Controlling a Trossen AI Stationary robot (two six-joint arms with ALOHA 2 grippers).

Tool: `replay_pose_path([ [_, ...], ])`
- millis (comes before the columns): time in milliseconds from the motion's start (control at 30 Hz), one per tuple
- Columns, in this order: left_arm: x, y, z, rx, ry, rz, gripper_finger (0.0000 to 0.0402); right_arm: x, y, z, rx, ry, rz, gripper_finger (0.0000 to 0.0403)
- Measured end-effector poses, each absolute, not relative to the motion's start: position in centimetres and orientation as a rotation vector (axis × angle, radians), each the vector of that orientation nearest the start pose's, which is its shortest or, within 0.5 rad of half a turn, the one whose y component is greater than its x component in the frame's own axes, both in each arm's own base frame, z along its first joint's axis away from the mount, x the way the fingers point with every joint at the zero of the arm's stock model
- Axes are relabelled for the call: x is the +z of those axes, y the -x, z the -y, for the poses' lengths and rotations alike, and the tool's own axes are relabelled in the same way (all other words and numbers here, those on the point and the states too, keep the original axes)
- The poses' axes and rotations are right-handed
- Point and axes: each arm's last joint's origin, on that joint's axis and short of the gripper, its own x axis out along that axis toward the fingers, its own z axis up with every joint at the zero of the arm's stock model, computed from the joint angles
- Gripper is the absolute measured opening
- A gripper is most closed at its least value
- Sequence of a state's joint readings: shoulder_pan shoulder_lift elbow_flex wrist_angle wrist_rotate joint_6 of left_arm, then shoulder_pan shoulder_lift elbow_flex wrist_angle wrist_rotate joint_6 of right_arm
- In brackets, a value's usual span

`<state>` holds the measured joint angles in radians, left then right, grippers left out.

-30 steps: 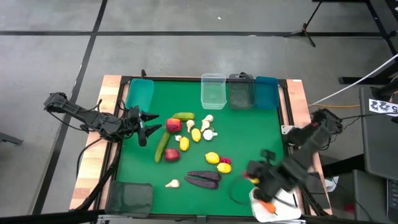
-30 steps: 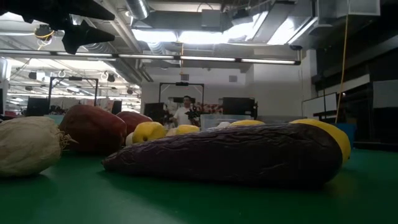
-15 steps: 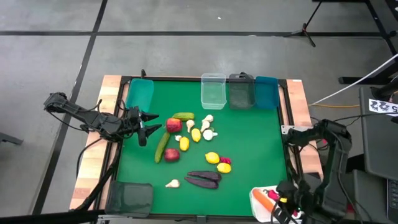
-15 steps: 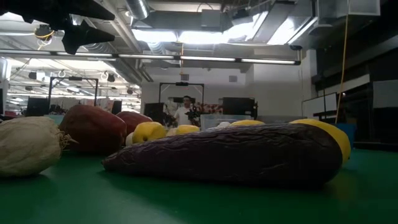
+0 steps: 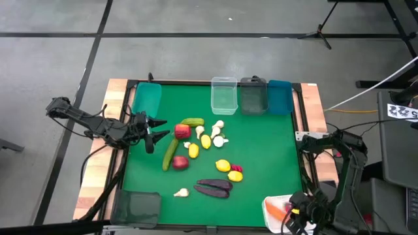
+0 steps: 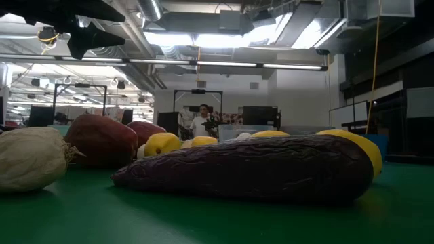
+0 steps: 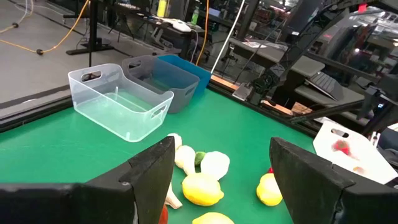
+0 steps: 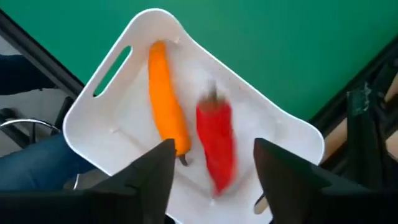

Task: Sort produce into baskets
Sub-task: Put the green cucumber into the transparent bin

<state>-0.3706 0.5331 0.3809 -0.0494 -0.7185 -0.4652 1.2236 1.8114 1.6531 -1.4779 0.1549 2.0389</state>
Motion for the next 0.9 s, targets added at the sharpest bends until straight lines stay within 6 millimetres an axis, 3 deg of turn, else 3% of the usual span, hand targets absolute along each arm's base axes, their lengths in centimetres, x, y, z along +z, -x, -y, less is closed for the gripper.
replay_pose_path([
  [67, 24.2, -13.0, 3.0, 0.379, 0.354, -0.089, 0.0258, 28.5, -11.5, -30.3, -0.675, -0.531, -1.293, 0.0242],
  [167, 24.2, -13.0, 3.0, 0.379, 0.354, -0.089, 0.0258, 28.7, -12.3, -29.7, -0.604, -0.413, -1.053, 0.0248],
  [300, 24.2, -13.0, 3.0, 0.380, 0.354, -0.089, 0.0258, 29.8, -15.8, -27.6, -0.561, -0.234, -0.779, 0.0243],
  [567, 24.2, -13.0, 3.0, 0.379, 0.351, -0.090, 0.0258, 30.3, -24.9, -20.0, -0.639, 0.085, -0.907, 0.0242],
  [733, 24.1, -12.9, 3.0, 0.380, 0.348, -0.095, 0.0258, 30.5, -30.1, -16.2, -0.551, 0.250, -0.899, 0.0250],
  [900, 23.8, -12.9, 3.0, 0.388, 0.344, -0.126, 0.0258, 30.4, -33.9, -12.0, -0.446, 0.319, -0.905, 0.0242],
])
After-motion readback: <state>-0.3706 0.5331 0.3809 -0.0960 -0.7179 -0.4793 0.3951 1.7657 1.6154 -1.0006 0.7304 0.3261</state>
